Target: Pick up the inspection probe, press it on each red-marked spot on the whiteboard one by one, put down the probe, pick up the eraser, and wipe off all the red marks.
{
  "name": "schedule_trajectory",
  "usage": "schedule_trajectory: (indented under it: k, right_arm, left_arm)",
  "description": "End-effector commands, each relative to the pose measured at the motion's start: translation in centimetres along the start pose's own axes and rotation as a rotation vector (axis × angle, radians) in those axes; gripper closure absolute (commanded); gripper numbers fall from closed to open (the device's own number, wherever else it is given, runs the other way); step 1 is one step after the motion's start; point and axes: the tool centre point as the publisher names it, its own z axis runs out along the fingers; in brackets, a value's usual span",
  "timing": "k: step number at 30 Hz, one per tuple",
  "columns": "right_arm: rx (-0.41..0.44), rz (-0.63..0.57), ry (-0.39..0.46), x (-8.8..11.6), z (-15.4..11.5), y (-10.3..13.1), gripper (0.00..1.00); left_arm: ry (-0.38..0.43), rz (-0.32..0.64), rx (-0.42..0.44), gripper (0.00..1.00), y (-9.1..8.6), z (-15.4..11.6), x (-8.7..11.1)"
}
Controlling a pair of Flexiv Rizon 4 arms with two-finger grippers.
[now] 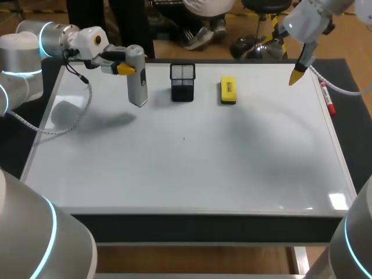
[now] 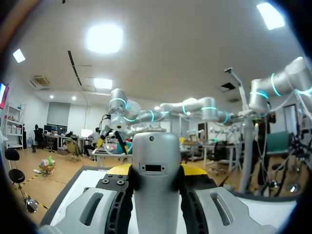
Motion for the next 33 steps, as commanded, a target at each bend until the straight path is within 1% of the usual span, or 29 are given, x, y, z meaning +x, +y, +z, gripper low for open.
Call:
schedule_trajectory:
  k: [1,5,8,15,20,23,27,33]
  right_arm:
    - [0.004,-0.001,0.003,0.0,-0.1,0.0,0.0]
    - [0.004,-0.001,0.003,0.0,-0.1,0.0,0.0]
    - [0.004,-0.001,0.003,0.0,-0.1,0.0,0.0]
    - [0.004,-0.001,0.003,0.0,-0.1,0.0,0.0]
    - [0.004,-0.001,0.003,0.0,-0.1,0.0,0.0]
    - [0.004,-0.001,0.003,0.0,-0.1,0.0,0.0]
    - [0.004,-0.001,0.003,0.0,-0.1,0.0,0.0]
    - [0.004,-0.001,0.003,0.0,-0.1,0.0,0.0]
  left_arm:
    - [-0.081,-0.01,-0.018,1.0,-2.0,1.9,0.0]
    - [-0.143,-0.028,-0.032,1.0,-3.4,2.8,-1.1]
    - [-0.172,-0.028,-0.031,1.0,-4.2,3.3,-2.1]
    - [-0.215,0.017,-0.019,1.0,-6.5,4.5,-3.5]
    - [-0.244,0.055,0.003,1.0,-7.6,5.7,-4.6]
    - [-0.267,0.072,0.02,1.0,-7.9,6.8,-5.5]
    - [-0.283,0.074,0.047,1.0,-7.6,7.9,-6.8]
    - [-0.336,0.085,0.061,1.0,-7.1,9.0,-8.1]
